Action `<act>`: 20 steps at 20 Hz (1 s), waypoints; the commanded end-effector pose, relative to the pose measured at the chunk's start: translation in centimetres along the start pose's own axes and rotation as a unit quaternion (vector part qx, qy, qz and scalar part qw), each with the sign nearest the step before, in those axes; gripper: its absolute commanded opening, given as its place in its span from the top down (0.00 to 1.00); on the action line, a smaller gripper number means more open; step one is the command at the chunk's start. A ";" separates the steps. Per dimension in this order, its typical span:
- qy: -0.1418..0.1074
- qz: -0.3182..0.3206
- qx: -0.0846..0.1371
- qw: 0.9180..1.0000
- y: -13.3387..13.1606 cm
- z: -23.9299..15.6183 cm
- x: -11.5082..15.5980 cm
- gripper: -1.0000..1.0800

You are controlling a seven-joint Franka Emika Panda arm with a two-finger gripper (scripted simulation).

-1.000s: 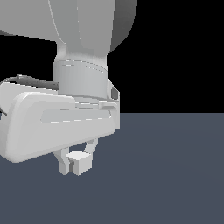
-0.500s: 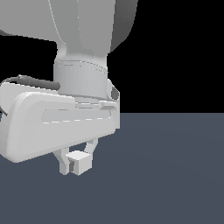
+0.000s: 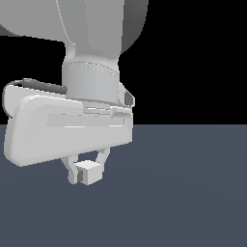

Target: Plug the charger into the wall socket.

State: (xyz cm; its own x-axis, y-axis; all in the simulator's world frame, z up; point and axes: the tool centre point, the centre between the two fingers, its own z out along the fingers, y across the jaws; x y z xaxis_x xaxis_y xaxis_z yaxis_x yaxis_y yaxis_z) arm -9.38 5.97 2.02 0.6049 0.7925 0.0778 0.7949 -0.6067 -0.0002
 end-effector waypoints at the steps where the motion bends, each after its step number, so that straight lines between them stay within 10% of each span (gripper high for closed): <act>1: 0.000 0.023 -0.002 1.000 0.4 -0.5 0.2 1.00; 10: 0.002 0.148 -0.011 0.989 2.4 -3.0 0.9 1.00; 20: 0.002 0.295 -0.023 0.955 5.0 -6.0 1.0 1.00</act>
State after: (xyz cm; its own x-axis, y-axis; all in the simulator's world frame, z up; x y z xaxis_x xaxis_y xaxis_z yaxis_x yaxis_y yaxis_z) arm -5.35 3.64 7.70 0.9323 0.3527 0.0807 0.3540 -0.9353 -0.0016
